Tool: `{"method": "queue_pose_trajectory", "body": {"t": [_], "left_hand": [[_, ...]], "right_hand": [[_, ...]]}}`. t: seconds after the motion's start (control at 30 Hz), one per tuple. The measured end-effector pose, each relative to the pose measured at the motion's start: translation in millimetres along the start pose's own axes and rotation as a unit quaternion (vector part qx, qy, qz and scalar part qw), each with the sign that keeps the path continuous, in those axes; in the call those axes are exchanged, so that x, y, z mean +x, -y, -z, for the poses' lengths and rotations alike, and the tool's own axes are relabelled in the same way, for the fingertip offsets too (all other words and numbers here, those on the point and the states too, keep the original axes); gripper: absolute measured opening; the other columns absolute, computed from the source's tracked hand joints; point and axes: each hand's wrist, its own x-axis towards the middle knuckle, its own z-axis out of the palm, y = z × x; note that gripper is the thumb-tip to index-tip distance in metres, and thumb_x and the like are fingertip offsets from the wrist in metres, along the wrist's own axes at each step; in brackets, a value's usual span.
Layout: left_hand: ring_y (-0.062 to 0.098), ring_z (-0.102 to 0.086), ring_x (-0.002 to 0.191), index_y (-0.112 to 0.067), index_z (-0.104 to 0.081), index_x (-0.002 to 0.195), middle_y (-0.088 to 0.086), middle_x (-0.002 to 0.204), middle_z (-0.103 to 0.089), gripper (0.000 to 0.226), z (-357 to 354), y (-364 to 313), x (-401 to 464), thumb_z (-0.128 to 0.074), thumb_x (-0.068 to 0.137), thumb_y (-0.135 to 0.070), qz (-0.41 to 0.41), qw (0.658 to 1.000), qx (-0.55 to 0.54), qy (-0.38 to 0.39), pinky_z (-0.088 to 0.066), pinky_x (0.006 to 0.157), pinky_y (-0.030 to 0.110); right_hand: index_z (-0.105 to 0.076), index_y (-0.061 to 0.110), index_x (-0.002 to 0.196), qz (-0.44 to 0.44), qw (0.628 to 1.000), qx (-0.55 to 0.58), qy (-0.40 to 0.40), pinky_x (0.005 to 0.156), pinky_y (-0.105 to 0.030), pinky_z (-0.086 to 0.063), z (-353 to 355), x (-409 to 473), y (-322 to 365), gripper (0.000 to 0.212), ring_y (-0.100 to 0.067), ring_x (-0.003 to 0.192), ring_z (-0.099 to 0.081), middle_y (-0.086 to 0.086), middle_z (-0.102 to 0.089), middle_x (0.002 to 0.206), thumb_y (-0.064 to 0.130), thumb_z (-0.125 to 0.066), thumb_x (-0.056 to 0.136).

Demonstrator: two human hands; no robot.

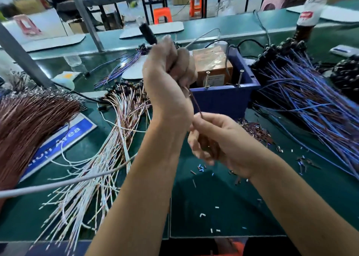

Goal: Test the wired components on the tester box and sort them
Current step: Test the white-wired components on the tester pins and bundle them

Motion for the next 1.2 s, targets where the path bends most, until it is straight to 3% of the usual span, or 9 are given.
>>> {"method": "queue_pose_trajectory", "body": {"t": [0.1,0.2,0.37,0.5,0.7,0.9,1.0,1.13,1.2], "left_hand": [[0.005,-0.026,0.044,-0.022,-0.04,0.066,-0.008,0.051,-0.031,0.038,-27.1,20.2,-0.7,-0.044,0.101,-0.008,-0.145,0.983,0.112,0.017,-0.021,0.045,0.023],[-0.005,-0.03,0.047,-0.028,-0.042,0.071,-0.018,0.056,-0.035,0.032,-48.7,21.7,-3.1,-0.042,0.098,-0.012,-0.277,0.944,0.15,0.102,-0.023,0.048,0.018],[0.017,-0.029,0.047,-0.02,-0.041,0.06,-0.007,0.05,-0.034,0.044,-57.2,53.5,-25.2,-0.044,0.104,-0.015,-0.088,0.981,0.112,0.129,-0.022,0.049,0.04],[0.019,-0.04,0.045,-0.02,-0.037,0.055,-0.01,0.044,-0.036,0.051,-39.3,65.5,-31.6,-0.037,0.106,-0.012,0.031,0.99,0.068,0.122,-0.033,0.055,0.037],[0.024,-0.045,0.055,-0.018,-0.031,0.059,-0.001,0.05,-0.026,0.051,-23.7,67.1,-30.1,-0.034,0.109,-0.027,0.201,0.973,-0.058,0.095,-0.047,0.062,0.03],[0.019,-0.05,0.056,-0.019,-0.042,0.055,-0.004,0.048,-0.031,0.057,-12.1,52.2,-18.8,-0.03,0.11,-0.018,0.115,0.982,-0.119,0.086,-0.041,0.088,0.041],[0.018,-0.034,0.053,-0.019,-0.037,0.055,-0.004,0.049,-0.024,0.052,-6.8,48.1,-10.2,-0.037,0.107,-0.023,0.128,0.969,-0.192,0.092,-0.042,0.07,0.035],[0.012,-0.022,0.047,-0.02,-0.042,0.062,-0.006,0.055,-0.03,0.037,7.3,66.3,-10.8,-0.047,0.097,-0.01,0.068,0.993,0.034,0.095,-0.022,0.048,0.029],[0.012,-0.032,0.051,-0.014,-0.047,0.072,-0.005,0.062,-0.04,0.027,15.0,81.5,-13.9,-0.057,0.096,-0.007,-0.039,0.956,0.257,0.137,-0.028,0.048,0.029]], "right_hand": [[-0.065,0.013,0.099,-0.051,0.995,0.064,-0.057,0.054,-0.022,-0.048,4.7,-13.9,-20.1,0.031,-0.015,0.07,-0.058,-0.003,-0.066,0.081,0.043,-0.069,0.091],[-0.073,0.017,0.104,-0.072,0.976,0.203,0.004,0.055,-0.02,-0.043,5.3,-27.1,-24.0,0.049,-0.011,0.072,-0.061,0.002,-0.068,0.089,0.061,-0.052,0.098],[-0.065,0.013,0.134,0.039,0.958,0.281,-0.046,0.104,-0.039,-0.048,23.6,-20.8,-2.5,0.076,-0.024,0.116,-0.063,-0.013,-0.065,0.129,0.071,-0.051,0.088],[-0.074,0.02,0.093,0.086,0.921,0.346,-0.158,0.062,-0.018,-0.037,36.3,-12.2,0.0,0.023,-0.005,0.064,-0.05,0.007,-0.053,0.075,0.04,-0.066,0.086],[-0.073,0.017,0.088,0.125,0.903,0.39,-0.127,0.034,-0.009,-0.029,43.0,-12.6,-3.1,0.017,-0.002,0.047,-0.041,0.007,-0.048,0.07,0.025,-0.059,0.092],[-0.074,0.013,0.094,0.227,0.948,0.176,-0.136,0.037,-0.01,-0.034,64.5,-19.5,21.4,0.016,-0.002,0.052,-0.049,0.001,-0.064,0.076,0.02,-0.06,0.094],[-0.076,0.012,0.092,0.249,0.937,0.212,-0.126,0.037,-0.008,-0.036,80.6,-16.3,37.7,0.019,-0.001,0.051,-0.052,0.001,-0.066,0.076,0.018,-0.059,0.095],[-0.078,0.013,0.089,0.252,0.945,0.136,-0.156,0.038,-0.01,-0.037,98.5,-11.9,40.4,0.019,-0.003,0.049,-0.052,-0.002,-0.069,0.074,0.016,-0.06,0.095],[-0.075,0.009,0.089,0.232,0.954,0.065,-0.177,0.037,-0.013,-0.037,101.3,-8.8,30.3,0.013,-0.006,0.046,-0.053,-0.004,-0.07,0.071,0.015,-0.064,0.091]]}}
